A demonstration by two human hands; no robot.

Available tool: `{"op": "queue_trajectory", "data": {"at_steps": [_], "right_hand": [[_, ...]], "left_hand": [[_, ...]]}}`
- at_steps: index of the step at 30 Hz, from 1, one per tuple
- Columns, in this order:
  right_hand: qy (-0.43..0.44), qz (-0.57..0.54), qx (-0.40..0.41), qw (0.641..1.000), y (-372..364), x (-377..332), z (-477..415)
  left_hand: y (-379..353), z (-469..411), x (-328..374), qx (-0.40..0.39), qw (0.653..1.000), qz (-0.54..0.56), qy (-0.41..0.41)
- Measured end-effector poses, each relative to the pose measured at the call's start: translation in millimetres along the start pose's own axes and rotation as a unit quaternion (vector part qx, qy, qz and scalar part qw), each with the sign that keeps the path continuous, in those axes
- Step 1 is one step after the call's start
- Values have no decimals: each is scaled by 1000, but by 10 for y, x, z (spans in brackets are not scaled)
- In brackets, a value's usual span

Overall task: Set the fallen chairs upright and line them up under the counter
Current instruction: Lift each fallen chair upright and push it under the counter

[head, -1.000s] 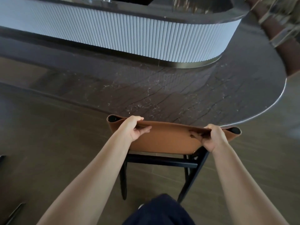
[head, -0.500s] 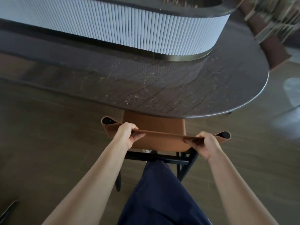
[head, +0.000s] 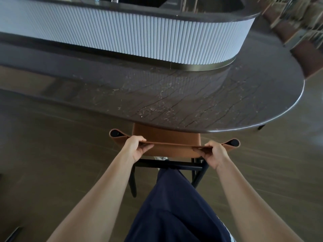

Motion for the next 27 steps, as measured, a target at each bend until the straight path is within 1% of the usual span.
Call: {"op": "queue_trajectory", "data": {"at_steps": [3,8,11,16,20,25,27], "right_hand": [[-1,-6,5,1000,-55,-20,-248],[2,-27,29,999,-106,-69,-575],[-4,-18,35,999,-116,-55,-605],[-31,-7,46,998,-129,-47,-595],[-42,-5,75,996,-95,-19,-621],[-69,2,67,995,-107,-4,-602],[-90,3,59,994,-124,7,-606]], "left_hand": [[-80,-187,-13,-3,1000,-4,11],[-158,-477,102,22,999,-9,22],[-157,-499,89,38,999,-17,33],[-123,-498,104,76,996,4,41],[-112,-517,81,95,994,23,48],[-75,-423,55,142,989,32,29],[-87,-326,11,161,985,65,8]]}}
Point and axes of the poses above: each hand's wrist, its own z-axis away from the middle knuckle, its own y-axis out of the back of the hand, x = y × z, the point moved 10 cm from there along -z, towards the middle knuckle, and after that the axes turned 2 degrees about -z, right-handed, at the moved point
